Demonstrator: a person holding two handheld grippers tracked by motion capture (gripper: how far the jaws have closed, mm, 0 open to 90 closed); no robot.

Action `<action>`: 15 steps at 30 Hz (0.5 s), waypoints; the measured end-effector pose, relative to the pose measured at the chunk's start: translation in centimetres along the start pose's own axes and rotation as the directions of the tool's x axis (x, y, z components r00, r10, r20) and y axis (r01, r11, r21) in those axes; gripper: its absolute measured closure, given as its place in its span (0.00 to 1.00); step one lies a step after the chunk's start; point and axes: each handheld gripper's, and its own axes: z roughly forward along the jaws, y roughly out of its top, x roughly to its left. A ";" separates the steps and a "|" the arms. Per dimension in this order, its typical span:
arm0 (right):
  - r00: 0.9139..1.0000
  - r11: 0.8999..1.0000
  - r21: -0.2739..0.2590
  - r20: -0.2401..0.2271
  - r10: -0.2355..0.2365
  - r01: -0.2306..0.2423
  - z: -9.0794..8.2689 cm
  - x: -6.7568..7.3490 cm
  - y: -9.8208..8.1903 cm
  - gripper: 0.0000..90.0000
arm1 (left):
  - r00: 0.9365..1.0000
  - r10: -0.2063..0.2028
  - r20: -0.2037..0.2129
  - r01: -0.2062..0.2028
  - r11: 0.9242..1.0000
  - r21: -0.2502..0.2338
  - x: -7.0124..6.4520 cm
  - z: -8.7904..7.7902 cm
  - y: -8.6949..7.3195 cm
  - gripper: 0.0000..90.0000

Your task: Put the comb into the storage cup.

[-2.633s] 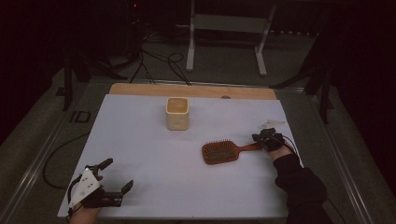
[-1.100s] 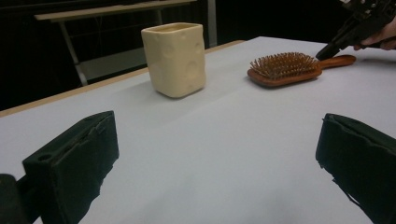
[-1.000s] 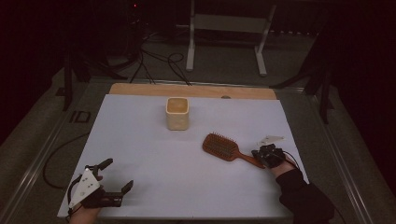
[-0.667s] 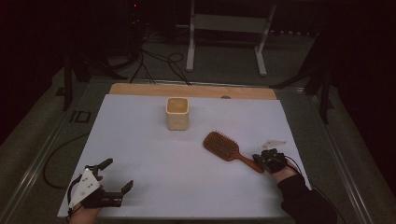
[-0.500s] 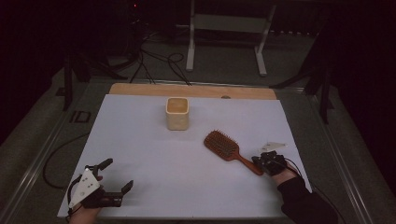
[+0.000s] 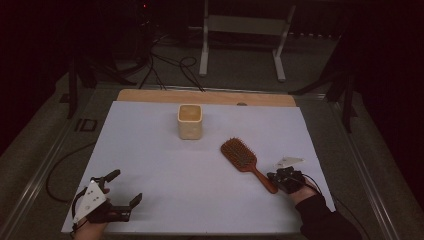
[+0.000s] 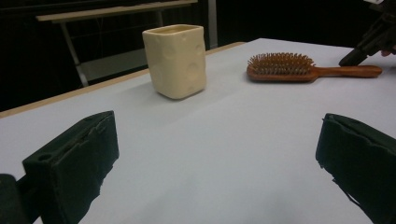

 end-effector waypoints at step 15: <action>1.000 1.000 0.013 -0.022 -0.018 0.018 -0.1 1.2 -0.2 1.00 | 1.000 0.003 0.001 -0.003 1.000 0.002 0.0 0.0 0.0 0.00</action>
